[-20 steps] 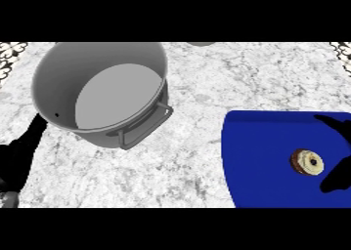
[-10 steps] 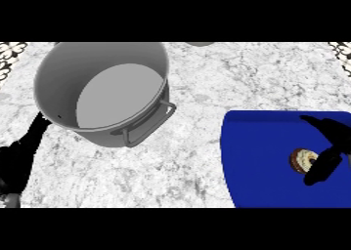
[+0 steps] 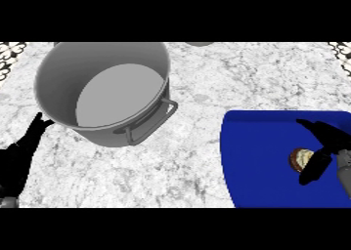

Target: Pick the cupcake from the tray and place it in the pot

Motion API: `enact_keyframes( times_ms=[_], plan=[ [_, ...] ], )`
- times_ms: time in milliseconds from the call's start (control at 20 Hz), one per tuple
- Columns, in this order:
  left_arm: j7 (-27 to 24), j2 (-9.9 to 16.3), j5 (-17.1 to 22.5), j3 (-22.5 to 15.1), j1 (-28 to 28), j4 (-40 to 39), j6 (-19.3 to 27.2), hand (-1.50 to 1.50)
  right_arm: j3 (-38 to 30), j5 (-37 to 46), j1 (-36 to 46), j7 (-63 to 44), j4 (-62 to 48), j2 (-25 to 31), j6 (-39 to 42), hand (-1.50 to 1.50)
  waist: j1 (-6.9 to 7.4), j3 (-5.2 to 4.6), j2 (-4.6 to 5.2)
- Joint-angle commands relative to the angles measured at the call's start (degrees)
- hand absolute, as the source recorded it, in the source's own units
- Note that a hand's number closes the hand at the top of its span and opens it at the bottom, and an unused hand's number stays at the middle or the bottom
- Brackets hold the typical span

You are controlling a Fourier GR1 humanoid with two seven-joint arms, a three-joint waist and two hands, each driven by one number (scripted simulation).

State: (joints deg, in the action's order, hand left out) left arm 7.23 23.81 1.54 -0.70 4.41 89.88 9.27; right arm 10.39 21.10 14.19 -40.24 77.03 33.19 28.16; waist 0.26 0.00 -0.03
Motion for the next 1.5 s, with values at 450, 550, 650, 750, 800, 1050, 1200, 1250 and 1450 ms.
enact_keyframes(
  times_ms=[450, 550, 650, 750, 800, 1050, 1200, 1250, 1450],
  plan=[
    [-2.0, -2.3, -3.0, 4.7, -1.7, -3.0, -4.4, 0.00, -0.3, 11.3, 1.5, 12.5, -10.1, -4.8, -1.0, 1.50, 0.16, 0.01, 0.11],
    [-0.6, -3.3, -2.3, 4.6, 0.3, -0.3, -5.5, 0.00, -1.3, 9.8, -1.6, 8.0, -0.9, -5.1, 2.1, 1.50, -0.14, -0.01, -0.04],
    [-1.7, -3.4, -2.5, 6.1, -1.3, -1.9, -5.8, 0.00, -2.3, 11.7, -1.9, 13.9, -5.5, -4.9, -0.4, 1.50, -0.12, 0.00, 0.01],
    [2.0, -4.1, -4.4, 5.0, -1.9, 1.5, -4.7, 0.00, -1.8, 13.8, 1.2, 11.7, -7.8, -7.3, -0.6, 1.50, 0.03, 0.01, 0.02],
    [2.9, -4.2, -4.5, 5.8, -4.0, -0.1, -4.6, 0.00, -4.0, 11.4, -0.8, 11.6, -3.0, -5.2, 2.4, 1.50, -0.24, 0.00, -0.01],
    [-1.1, -4.6, -4.6, 3.1, -3.5, -2.1, -6.6, 0.00, 16.2, 16.5, 3.8, 23.2, 6.9, -12.5, 5.8, 1.50, 4.24, 0.01, -0.14],
    [-1.2, -5.1, -5.0, 1.2, -5.4, -1.9, -7.6, 0.00, 28.2, 17.8, 11.1, 30.9, 12.7, -17.6, 10.3, 1.50, 11.30, -0.03, 0.07],
    [-1.0, -5.5, -5.1, 0.5, -6.4, -2.1, -7.7, 0.00, 31.7, 18.7, 13.4, 31.9, 14.1, -19.7, 11.2, 1.50, 10.82, -0.11, 0.20],
    [-0.1, -5.9, -5.5, 1.3, -6.6, -3.1, -6.5, 0.00, 43.3, 24.3, 18.5, 37.0, 16.4, -25.1, 9.0, 1.50, 5.52, 0.04, 0.14]
  ],
)
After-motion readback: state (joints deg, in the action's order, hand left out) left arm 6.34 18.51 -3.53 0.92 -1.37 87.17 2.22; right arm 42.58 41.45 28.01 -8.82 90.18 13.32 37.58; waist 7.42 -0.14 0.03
